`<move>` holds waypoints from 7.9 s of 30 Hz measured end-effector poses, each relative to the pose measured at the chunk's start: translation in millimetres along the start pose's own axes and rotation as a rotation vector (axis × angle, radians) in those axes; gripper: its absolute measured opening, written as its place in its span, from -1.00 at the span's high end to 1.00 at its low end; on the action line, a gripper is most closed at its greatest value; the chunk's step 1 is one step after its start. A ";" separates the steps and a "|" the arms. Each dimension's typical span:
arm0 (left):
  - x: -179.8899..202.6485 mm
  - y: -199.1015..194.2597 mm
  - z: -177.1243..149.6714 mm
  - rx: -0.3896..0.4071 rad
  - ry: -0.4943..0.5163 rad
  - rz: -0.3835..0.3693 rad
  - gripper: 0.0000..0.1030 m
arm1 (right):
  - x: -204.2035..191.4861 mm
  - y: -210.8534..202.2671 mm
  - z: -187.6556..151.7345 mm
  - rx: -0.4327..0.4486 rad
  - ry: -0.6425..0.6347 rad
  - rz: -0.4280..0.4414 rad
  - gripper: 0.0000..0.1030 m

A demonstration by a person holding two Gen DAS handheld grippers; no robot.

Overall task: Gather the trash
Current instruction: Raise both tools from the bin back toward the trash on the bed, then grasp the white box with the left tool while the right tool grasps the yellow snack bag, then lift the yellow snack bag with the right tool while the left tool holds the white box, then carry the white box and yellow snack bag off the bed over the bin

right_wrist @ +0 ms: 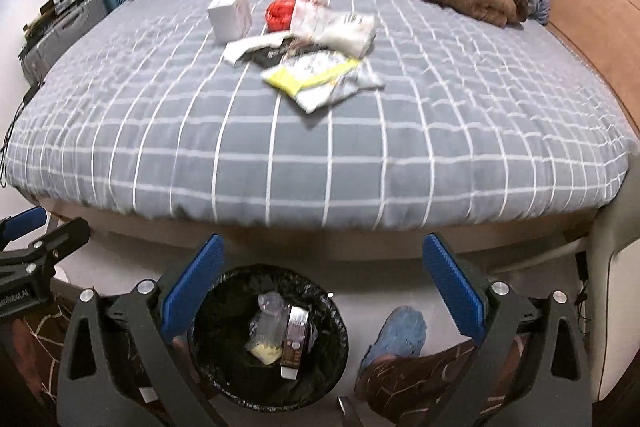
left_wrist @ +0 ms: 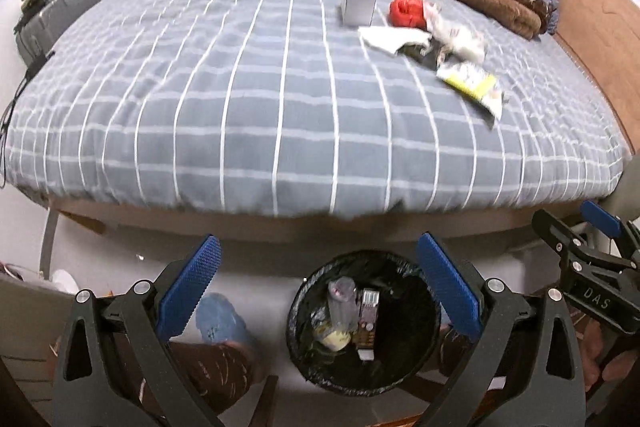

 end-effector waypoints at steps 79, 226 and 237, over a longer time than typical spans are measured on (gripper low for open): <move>0.8 125.5 253.0 0.016 -0.012 0.011 0.25 | -39.0 149.9 129.4 -0.202 -0.121 0.107 -0.21; 26.2 -87.5 36.7 0.101 -0.022 -0.047 0.25 | -23.3 -67.4 41.4 -0.054 0.024 0.109 0.43; 32.4 -83.3 2.2 0.074 -0.018 -0.060 0.25 | -18.2 -59.3 9.8 -0.093 0.015 0.119 0.43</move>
Point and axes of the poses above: each gripper's, at about its wrist camera, not at the fingertips, and y roughly the way its jaws point, x to its right, z to its top, the point moved 5 cm from there along y, roughly the way its jaws point, and after that the axes turned 12 degrees about y, right-handed, at the moved point
